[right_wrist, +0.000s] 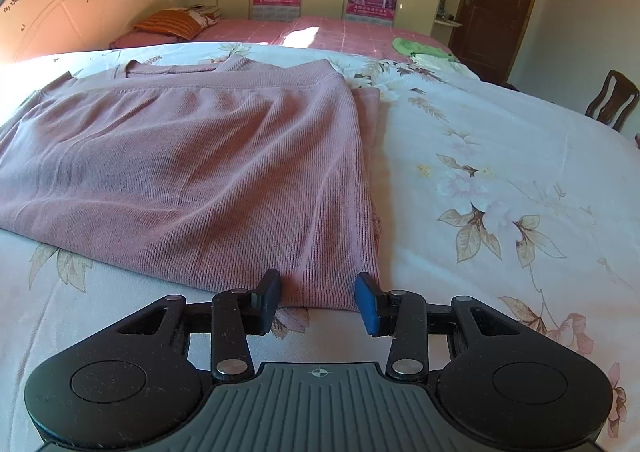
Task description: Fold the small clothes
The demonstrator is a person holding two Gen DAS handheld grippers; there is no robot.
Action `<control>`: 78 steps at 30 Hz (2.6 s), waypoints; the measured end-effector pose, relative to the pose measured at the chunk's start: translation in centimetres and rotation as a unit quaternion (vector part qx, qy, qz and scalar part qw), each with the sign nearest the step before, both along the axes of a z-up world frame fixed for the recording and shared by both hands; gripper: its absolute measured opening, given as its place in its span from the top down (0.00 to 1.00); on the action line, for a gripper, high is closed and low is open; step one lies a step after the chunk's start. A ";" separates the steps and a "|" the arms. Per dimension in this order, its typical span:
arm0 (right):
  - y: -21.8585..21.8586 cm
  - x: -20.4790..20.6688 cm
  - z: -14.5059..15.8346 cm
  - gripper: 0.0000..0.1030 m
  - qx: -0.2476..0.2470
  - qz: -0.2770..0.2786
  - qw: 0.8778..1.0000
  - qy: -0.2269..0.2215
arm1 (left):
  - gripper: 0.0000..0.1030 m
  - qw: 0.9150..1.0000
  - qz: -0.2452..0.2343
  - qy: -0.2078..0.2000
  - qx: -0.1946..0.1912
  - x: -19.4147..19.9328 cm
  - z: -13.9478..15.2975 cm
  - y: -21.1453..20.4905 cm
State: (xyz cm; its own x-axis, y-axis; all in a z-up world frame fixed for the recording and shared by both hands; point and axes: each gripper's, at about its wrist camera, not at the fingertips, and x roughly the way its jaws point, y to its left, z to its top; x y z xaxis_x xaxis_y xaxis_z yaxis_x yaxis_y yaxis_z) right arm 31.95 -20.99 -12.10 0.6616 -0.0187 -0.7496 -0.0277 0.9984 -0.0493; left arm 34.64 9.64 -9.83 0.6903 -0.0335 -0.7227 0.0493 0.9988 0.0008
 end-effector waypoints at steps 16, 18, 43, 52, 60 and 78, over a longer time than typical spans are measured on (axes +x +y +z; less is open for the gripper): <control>-1.6 -3.9 4.0 0.63 0.074 -0.029 0.996 -0.049 | 0.54 0.986 0.094 0.010 -0.134 -5.0 1.5 5.4; -1.0 -4.6 4.1 0.97 0.087 -0.016 0.995 -0.042 | 0.54 0.972 0.111 0.012 -0.208 -5.9 1.1 5.7; 8.6 4.5 3.5 0.98 0.197 0.096 0.975 -0.050 | 0.61 0.818 0.277 -0.072 -0.500 -3.1 -4.7 6.2; 8.6 6.2 2.9 0.98 0.208 0.102 0.972 -0.050 | 0.61 0.793 0.305 -0.146 -0.507 -3.1 -5.2 5.2; 7.9 6.8 3.1 0.98 0.215 0.095 0.970 -0.055 | 0.55 0.784 0.297 -0.131 -0.530 -4.2 -5.1 5.0; 7.1 6.3 3.5 0.98 0.223 0.081 0.970 -0.060 | 0.08 0.722 0.385 -0.165 -0.551 -1.9 -4.0 3.6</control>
